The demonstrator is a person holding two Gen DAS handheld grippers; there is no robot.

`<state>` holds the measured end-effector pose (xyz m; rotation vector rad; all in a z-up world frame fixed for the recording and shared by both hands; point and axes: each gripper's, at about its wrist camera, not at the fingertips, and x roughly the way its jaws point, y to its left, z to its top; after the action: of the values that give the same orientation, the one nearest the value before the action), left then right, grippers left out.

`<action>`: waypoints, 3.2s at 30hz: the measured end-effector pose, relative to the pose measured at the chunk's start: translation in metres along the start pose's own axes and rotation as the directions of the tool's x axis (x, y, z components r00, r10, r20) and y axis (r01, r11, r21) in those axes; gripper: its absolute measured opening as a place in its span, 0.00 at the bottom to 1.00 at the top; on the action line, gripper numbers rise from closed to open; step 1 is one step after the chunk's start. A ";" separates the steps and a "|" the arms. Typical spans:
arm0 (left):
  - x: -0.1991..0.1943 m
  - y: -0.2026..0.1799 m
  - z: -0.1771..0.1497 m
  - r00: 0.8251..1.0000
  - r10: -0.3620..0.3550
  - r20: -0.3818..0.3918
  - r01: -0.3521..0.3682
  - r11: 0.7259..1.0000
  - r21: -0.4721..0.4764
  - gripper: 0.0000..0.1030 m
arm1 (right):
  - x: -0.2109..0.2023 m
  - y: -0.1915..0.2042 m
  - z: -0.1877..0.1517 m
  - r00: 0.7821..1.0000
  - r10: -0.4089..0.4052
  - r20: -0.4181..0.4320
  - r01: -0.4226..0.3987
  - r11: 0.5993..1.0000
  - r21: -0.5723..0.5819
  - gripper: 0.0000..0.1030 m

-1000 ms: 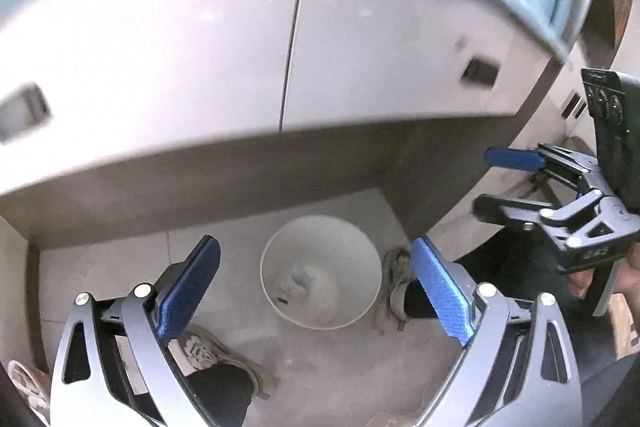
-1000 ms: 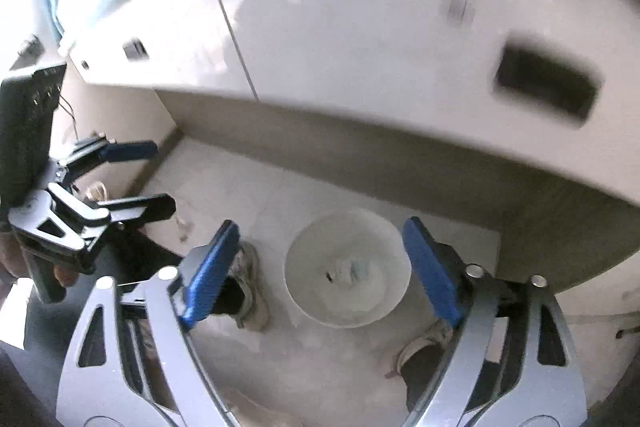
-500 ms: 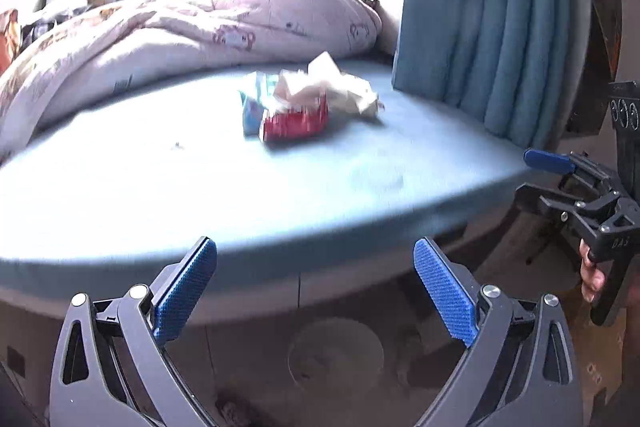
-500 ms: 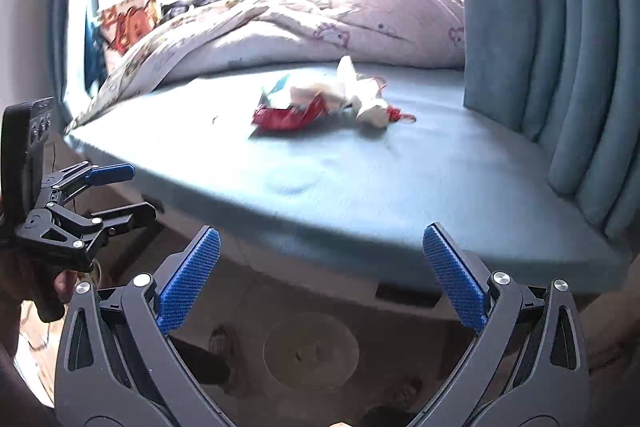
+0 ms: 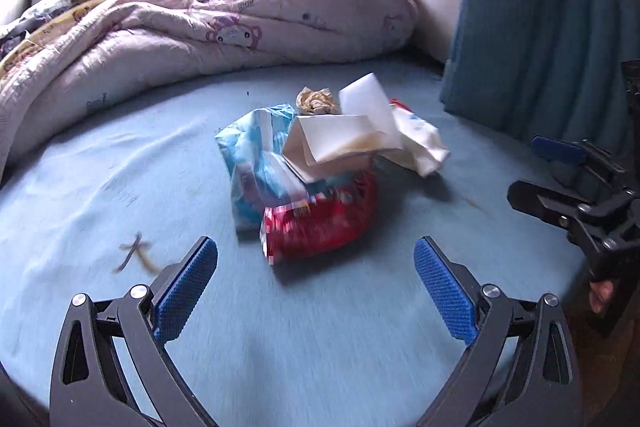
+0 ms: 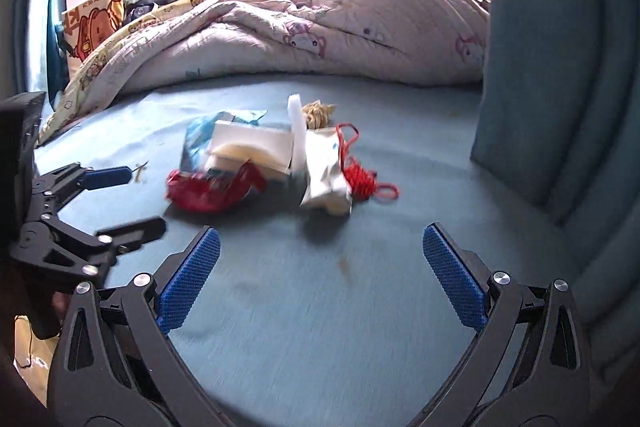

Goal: Collect trash
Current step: 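Raise both empty tools back toward the remaining trash, then grasp the red snack wrapper with left tool while right tool grasps white paper bag, then lower both held items into the white wastebasket and open both tools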

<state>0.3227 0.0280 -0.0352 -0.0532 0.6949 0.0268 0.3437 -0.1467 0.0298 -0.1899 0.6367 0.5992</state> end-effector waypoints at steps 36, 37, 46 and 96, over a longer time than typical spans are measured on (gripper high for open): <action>-0.030 0.029 -0.025 0.996 -0.088 0.000 0.088 0.995 -0.046 0.06 | 0.082 0.000 0.023 0.986 0.051 -0.160 -0.046 0.998 0.034 0.35; -0.033 0.029 -0.025 0.996 -0.089 0.002 0.089 0.995 -0.045 0.06 | 0.076 0.001 0.022 0.988 0.049 -0.149 -0.045 0.999 0.031 0.35; -0.082 0.023 -0.023 0.993 -0.098 0.065 0.100 0.995 -0.029 0.06 | -0.001 0.016 0.034 0.999 0.046 -0.010 -0.046 0.999 -0.004 0.35; 0.132 -0.019 -0.324 0.897 -0.166 -0.410 0.196 0.980 0.033 0.06 | 0.067 0.076 -0.306 0.914 0.180 -0.365 -0.177 0.983 0.041 0.35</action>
<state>0.2176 -0.0088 -0.3672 -0.0528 1.1049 -0.1950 0.1890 -0.1586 -0.2530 -0.2417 1.0281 0.7456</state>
